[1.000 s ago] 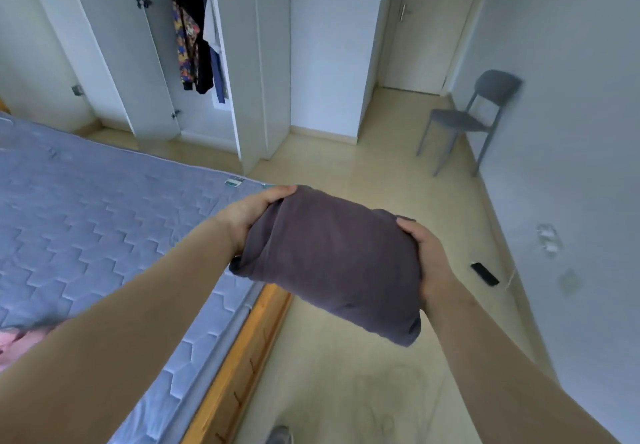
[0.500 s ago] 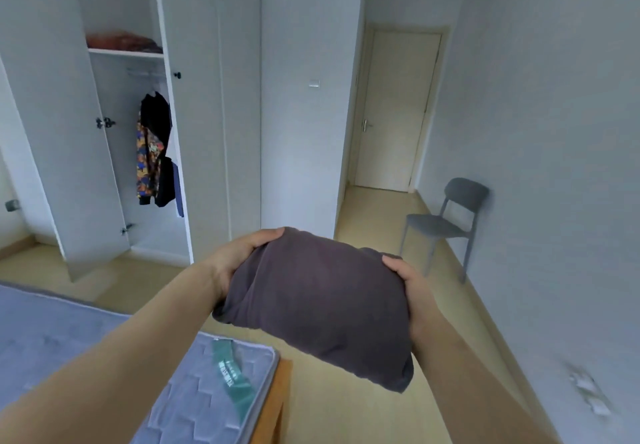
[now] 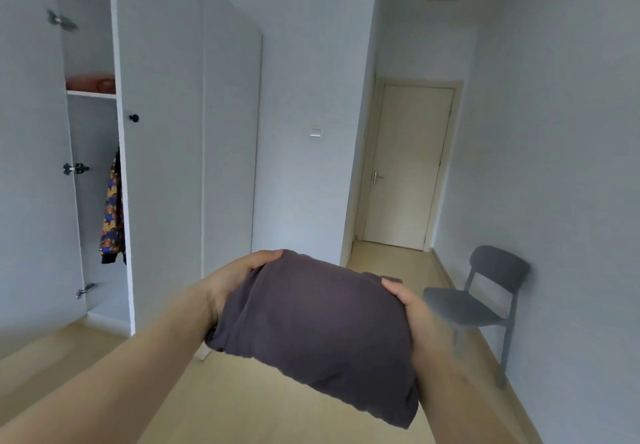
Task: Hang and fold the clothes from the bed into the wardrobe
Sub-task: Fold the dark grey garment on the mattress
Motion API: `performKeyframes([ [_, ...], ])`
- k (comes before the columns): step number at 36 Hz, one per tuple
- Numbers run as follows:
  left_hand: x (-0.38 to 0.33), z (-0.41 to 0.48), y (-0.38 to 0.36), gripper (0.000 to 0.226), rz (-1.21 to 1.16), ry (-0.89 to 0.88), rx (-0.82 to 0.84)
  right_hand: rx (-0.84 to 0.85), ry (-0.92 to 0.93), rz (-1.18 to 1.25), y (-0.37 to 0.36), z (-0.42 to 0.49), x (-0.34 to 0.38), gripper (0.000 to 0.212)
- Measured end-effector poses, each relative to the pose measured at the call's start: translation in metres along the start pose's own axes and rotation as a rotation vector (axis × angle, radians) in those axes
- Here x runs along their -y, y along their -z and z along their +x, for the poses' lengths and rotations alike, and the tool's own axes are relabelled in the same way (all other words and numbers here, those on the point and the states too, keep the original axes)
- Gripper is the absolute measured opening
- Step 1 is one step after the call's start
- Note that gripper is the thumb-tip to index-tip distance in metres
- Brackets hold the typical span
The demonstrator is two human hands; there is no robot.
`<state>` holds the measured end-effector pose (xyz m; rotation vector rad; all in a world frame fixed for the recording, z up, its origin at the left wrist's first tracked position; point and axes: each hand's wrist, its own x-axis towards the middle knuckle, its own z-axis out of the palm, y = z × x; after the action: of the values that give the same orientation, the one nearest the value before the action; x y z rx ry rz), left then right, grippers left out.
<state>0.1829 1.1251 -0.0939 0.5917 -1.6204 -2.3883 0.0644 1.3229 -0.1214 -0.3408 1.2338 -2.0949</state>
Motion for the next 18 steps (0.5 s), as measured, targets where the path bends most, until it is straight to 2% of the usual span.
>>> performKeyframes([
  [5,-0.028,0.096,-0.008,0.034,-0.002,-0.01,-0.044,0.018,-0.064,-0.024,0.019,0.108,0.032,0.043],
  [11,-0.052,0.187,0.018,0.032,-0.043,-0.029,-0.142,0.109,-0.117,-0.042,0.014,0.221,0.047,0.027],
  [18,-0.082,0.277,0.074,0.039,-0.091,-0.092,-0.211,0.14,-0.133,-0.071,-0.017,0.346,0.041,0.043],
])
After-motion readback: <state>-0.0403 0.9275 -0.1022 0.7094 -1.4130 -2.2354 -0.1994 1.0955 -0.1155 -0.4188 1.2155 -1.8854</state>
